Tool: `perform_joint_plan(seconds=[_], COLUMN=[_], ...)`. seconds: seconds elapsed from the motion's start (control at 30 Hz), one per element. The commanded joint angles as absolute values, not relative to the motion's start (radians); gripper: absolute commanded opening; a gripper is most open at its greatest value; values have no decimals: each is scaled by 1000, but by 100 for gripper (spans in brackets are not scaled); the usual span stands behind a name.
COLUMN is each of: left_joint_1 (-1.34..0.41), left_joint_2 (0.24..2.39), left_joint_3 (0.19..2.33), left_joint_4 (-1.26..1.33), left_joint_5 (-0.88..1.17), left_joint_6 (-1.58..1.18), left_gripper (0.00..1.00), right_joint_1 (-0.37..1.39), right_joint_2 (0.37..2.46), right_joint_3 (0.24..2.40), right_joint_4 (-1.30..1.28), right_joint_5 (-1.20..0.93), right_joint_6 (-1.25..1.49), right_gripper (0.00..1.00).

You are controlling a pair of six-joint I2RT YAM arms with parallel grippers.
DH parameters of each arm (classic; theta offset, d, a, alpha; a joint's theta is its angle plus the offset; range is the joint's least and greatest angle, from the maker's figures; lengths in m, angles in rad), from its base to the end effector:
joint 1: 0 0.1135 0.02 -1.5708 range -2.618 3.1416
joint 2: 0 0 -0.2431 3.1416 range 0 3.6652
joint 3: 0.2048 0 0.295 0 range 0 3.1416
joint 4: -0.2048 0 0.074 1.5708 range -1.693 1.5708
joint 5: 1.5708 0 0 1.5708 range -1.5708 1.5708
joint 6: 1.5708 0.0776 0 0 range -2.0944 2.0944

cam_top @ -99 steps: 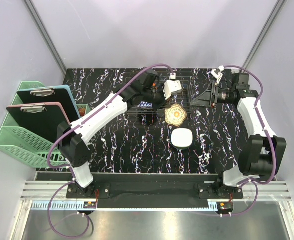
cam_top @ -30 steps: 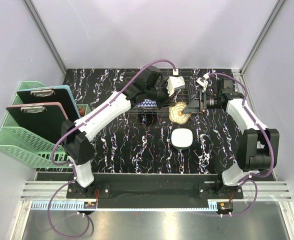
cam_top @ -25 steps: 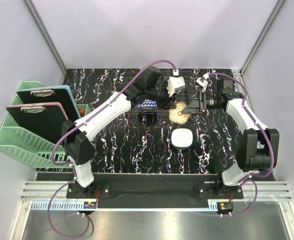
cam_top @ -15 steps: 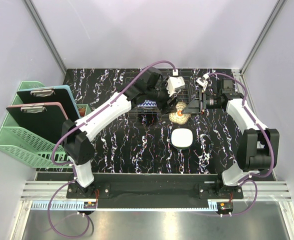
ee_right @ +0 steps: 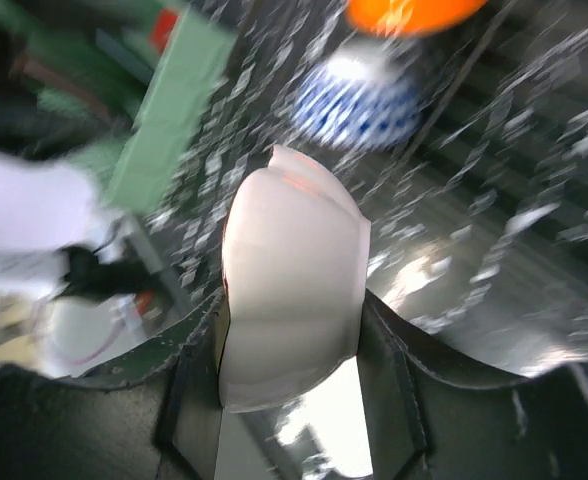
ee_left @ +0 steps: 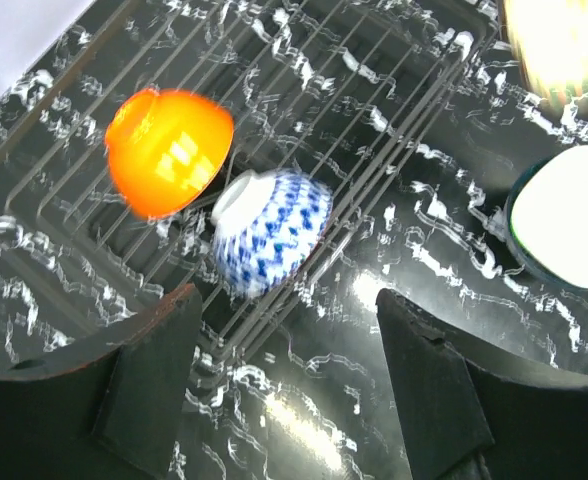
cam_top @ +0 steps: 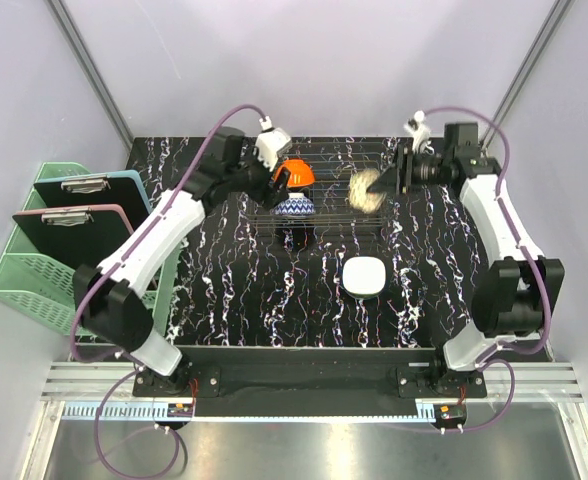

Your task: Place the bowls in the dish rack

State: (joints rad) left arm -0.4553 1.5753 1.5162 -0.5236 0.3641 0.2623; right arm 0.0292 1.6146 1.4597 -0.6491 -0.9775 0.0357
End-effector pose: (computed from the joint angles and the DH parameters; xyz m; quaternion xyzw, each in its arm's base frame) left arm 0.3788 -0.2162 0.3188 0.3844 0.7806 -0.2036 0.4488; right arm 0.4047 0.0762 0.2865 -0.1730 0.8194 0.4459 0.3160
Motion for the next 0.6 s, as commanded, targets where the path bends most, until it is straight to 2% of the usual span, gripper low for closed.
perform_joint_plan(seconds=[0.0,0.17,0.57], left_joint_1=[-436,-407,-310], left_joint_2=[1461,1405,1267], left_joint_3=[1421,1359,1232], left_joint_4=[-508,-548,-604], left_joint_5=[342,321,279], left_joint_6=[302,334,388], left_gripper=[75,74,73], right_joint_1=[63,124,333], right_joint_2=[1690,1822,2075], right_joint_3=[1708,1899,2140], right_joint_4=[-689,-733,-762], right_joint_5=[-694,-425,159], right_joint_6=[-46,-149,-339], right_gripper=[0,0,0])
